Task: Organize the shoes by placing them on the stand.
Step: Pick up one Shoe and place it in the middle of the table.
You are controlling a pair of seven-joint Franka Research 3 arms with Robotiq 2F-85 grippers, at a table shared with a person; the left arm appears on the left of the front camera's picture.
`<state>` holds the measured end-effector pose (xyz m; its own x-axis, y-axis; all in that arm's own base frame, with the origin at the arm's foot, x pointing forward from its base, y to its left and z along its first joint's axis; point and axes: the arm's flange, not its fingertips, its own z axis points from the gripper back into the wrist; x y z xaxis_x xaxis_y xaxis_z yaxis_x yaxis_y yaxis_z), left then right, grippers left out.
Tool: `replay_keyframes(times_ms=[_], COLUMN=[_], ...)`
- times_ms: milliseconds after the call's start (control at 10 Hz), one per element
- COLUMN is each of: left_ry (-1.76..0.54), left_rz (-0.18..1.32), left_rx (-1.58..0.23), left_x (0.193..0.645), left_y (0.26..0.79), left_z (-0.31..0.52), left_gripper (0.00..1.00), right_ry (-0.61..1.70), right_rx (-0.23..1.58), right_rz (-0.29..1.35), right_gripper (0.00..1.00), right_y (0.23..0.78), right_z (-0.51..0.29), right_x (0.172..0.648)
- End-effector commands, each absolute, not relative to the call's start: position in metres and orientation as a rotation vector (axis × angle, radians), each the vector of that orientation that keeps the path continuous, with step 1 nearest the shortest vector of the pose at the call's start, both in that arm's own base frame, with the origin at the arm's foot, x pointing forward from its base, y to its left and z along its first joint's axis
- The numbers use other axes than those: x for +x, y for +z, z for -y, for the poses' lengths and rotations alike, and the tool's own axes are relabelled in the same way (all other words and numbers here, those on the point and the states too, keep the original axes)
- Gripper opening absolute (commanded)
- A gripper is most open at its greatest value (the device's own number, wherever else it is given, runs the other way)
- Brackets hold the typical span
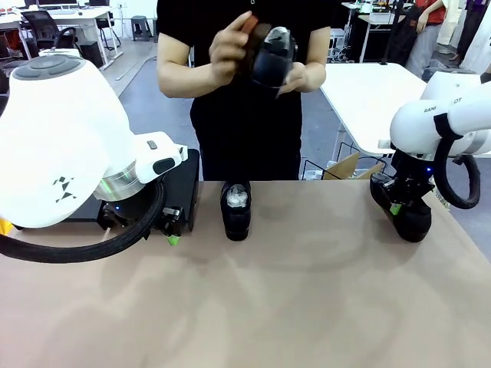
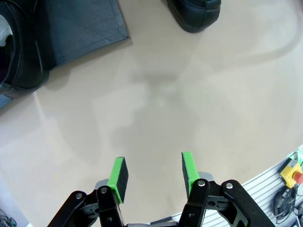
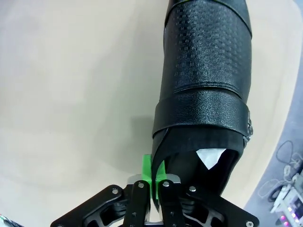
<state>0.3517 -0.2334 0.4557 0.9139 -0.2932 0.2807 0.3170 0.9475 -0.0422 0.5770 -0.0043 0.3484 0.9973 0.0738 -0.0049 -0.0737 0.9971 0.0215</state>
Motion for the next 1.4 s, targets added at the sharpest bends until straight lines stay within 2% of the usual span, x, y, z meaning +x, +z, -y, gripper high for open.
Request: replay_keyframes(times_ms=[0,100,300,600,800,900,1200,1300], left_ry=[-0.301,-0.301,-0.301,-0.301,-0.301,-0.301,-0.301,-0.301], left_rz=[0.277,0.277,0.277,0.277,0.277,0.277,0.277,0.277], left_rx=[-0.086,-0.086,-0.086,-0.086,-0.086,-0.086,-0.086,-0.086], left_x=[0.352,0.352,0.352,0.352,0.352,0.352,0.352,0.352], left_y=[0.457,0.457,0.457,0.457,0.457,0.457,0.457,0.457], left_z=[0.233,0.233,0.233,0.233,0.233,0.233,0.233,0.233], left_gripper=[0.61,0.61,0.61,0.61,0.61,0.61,0.61,0.61], right_ry=[0.006,-0.067,-0.206,-0.192,-0.129,-0.168,-0.168,-0.168], right_rx=[-0.001,-0.031,-0.079,0.054,0.09,0.04,0.04,0.055], right_rz=[-0.037,-0.074,-0.011,-0.007,-0.161,-0.047,-0.047,-0.08], right_gripper=[0.0,0.0,0.0,0.0,0.0,0.0,0.0,0.0], right_y=[0.346,0.364,0.416,0.449,0.451,0.452,0.452,0.447], right_z=[0.001,-0.003,-0.016,-0.075,-0.108,-0.081,-0.081,-0.087], right_x=[0.583,0.57,0.522,0.442,0.407,0.437,0.437,0.423])
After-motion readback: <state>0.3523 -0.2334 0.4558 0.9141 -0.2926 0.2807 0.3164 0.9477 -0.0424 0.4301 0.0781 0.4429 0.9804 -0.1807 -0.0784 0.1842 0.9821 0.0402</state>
